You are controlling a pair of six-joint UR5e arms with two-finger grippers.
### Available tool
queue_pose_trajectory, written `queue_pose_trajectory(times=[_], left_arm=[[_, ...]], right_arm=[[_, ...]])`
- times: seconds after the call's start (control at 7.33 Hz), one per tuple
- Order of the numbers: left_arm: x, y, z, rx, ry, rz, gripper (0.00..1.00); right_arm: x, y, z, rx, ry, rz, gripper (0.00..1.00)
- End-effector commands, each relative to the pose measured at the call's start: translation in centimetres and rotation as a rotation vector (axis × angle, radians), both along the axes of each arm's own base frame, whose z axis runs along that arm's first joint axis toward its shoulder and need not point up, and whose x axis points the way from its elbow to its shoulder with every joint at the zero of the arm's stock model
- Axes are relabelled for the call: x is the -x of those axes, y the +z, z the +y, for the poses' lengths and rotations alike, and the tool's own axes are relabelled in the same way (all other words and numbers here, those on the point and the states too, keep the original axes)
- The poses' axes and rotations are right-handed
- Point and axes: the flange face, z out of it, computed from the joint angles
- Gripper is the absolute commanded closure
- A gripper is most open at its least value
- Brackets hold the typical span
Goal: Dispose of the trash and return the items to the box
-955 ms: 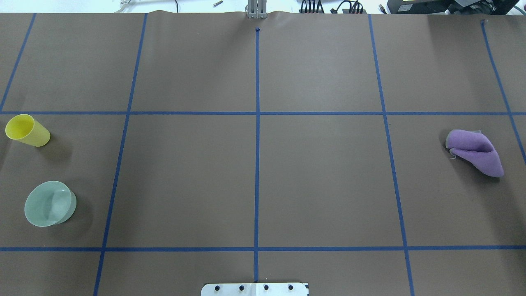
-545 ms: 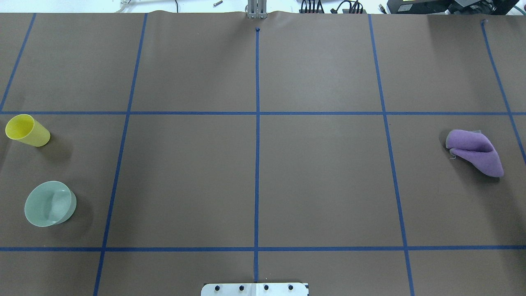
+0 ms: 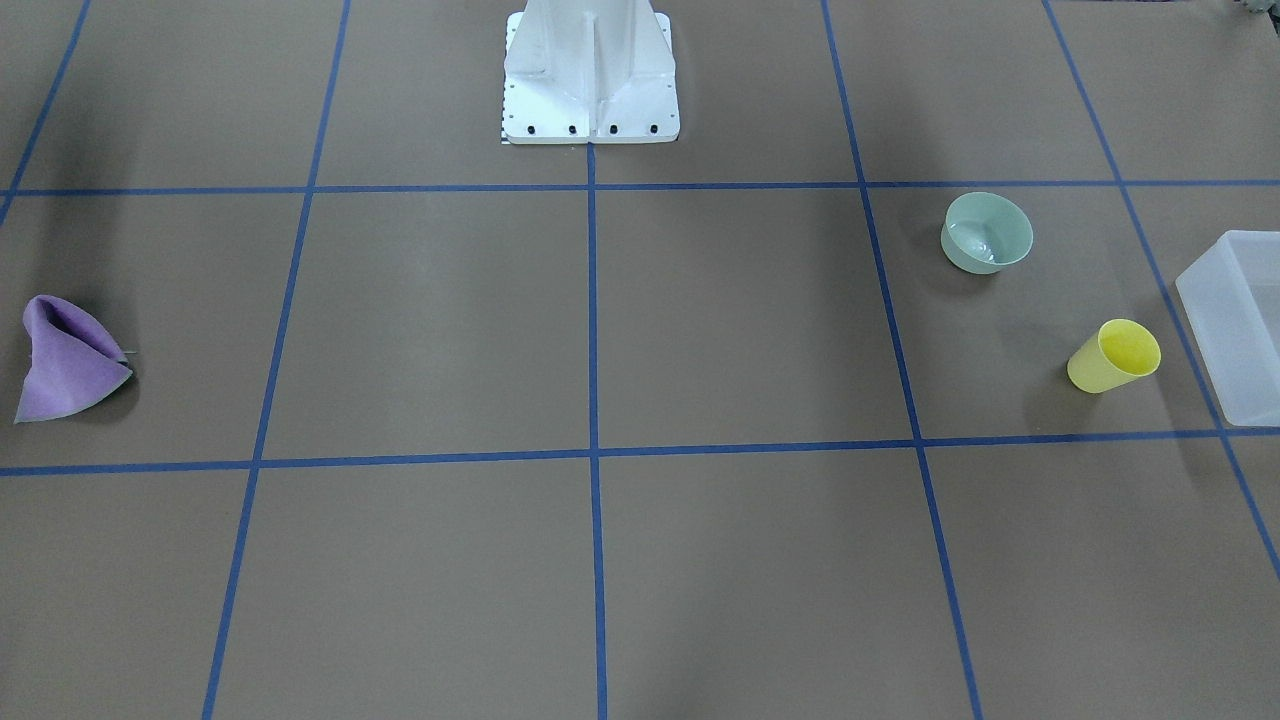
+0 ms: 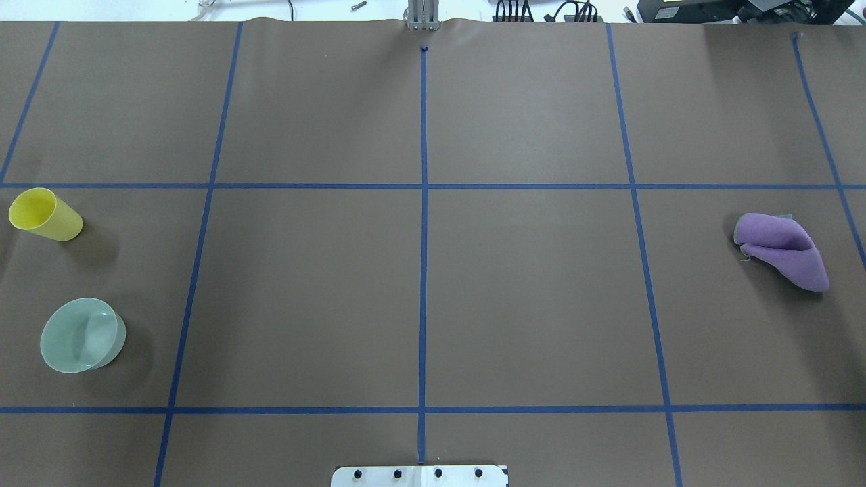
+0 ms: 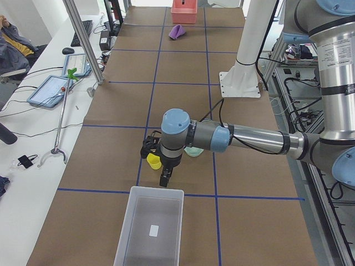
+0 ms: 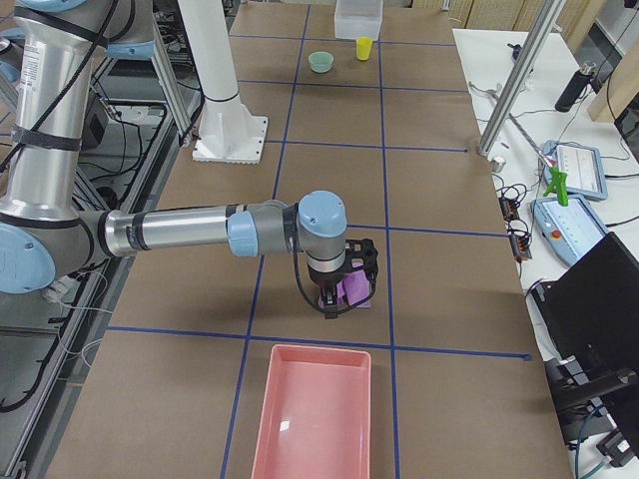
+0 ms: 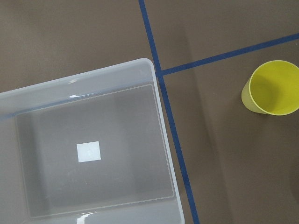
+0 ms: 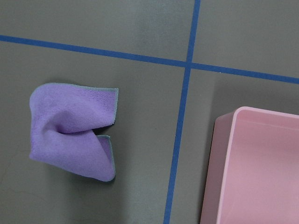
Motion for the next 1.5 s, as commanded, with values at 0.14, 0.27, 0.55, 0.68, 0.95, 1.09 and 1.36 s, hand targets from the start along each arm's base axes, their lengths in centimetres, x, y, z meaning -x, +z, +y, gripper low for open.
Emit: queue_pose_trajectory(times=[0.14, 0.27, 0.55, 0.68, 0.95, 1.09, 1.36], left_arm=[[-10.3, -1.8, -0.8, 0.072, -0.071, 0.081, 0.02], [-12.5, -1.7, 0.5, 0.08, -0.067, 0.11, 0.02], [-15.5, -1.1, 1.6, 0.066, -0.042, 0.143, 0.02], [-17.3, -1.0, 2.0, 0.077, -0.043, 0.168, 0.02], [-21.7, -1.5, 3.4, 0.083, -0.008, 0.184, 0.03], [-24.0, -1.3, 4.4, 0.087, 0.038, 0.168, 0.03], [-25.7, -0.3, 4.8, 0.063, 0.059, 0.135, 0.03]], right_arm=[[0.2, -0.1, -0.1, -0.003, -0.004, -0.002, 0.0], [0.2, -0.2, -0.1, -0.004, -0.005, -0.003, 0.0], [0.6, -0.5, -0.2, -0.013, -0.018, -0.01, 0.0], [0.7, -0.5, -0.2, -0.012, -0.021, -0.021, 0.0], [1.7, -0.4, -0.2, -0.011, -0.046, -0.02, 0.0], [2.0, -0.4, -0.3, -0.006, -0.051, -0.02, 0.0], [2.2, -0.3, -0.3, -0.003, -0.054, -0.02, 0.0]])
